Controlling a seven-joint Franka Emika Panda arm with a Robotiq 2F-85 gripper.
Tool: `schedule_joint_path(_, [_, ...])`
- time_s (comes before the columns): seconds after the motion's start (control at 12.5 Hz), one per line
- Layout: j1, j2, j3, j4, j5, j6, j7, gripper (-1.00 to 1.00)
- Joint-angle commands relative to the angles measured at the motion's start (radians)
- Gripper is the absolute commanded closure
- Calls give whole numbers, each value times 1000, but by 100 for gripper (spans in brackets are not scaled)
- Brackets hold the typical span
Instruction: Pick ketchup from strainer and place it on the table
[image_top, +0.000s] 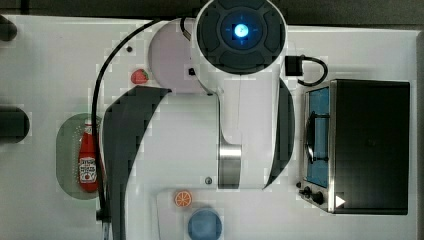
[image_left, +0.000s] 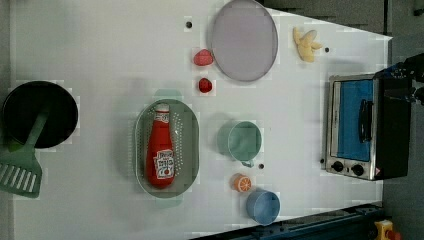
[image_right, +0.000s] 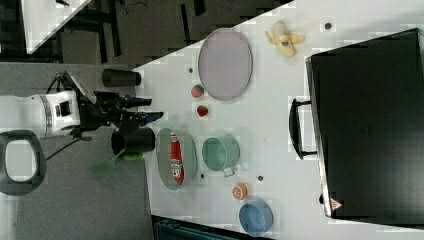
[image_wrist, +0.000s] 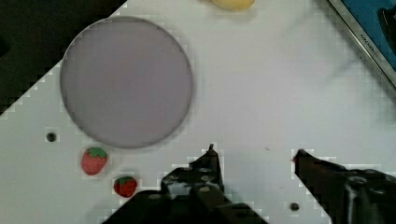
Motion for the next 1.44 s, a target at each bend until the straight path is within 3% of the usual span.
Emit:
schedule_joint_path(0.08, [-132,-289,49,-288,37,-21,-33,-59])
schedule_joint_path(0.24, [-128,-286,61,-288,39,-12,-33,-99])
schedule_joint_path(0.56, [-95,-247,184,-288,40,52,-33,-100])
schedule_joint_path(1.04, [-81,-153,506,-288,38,191,-33,-100])
schedule_joint_path(1.44, [-77,-31,703,-296,36,354,-32,-100])
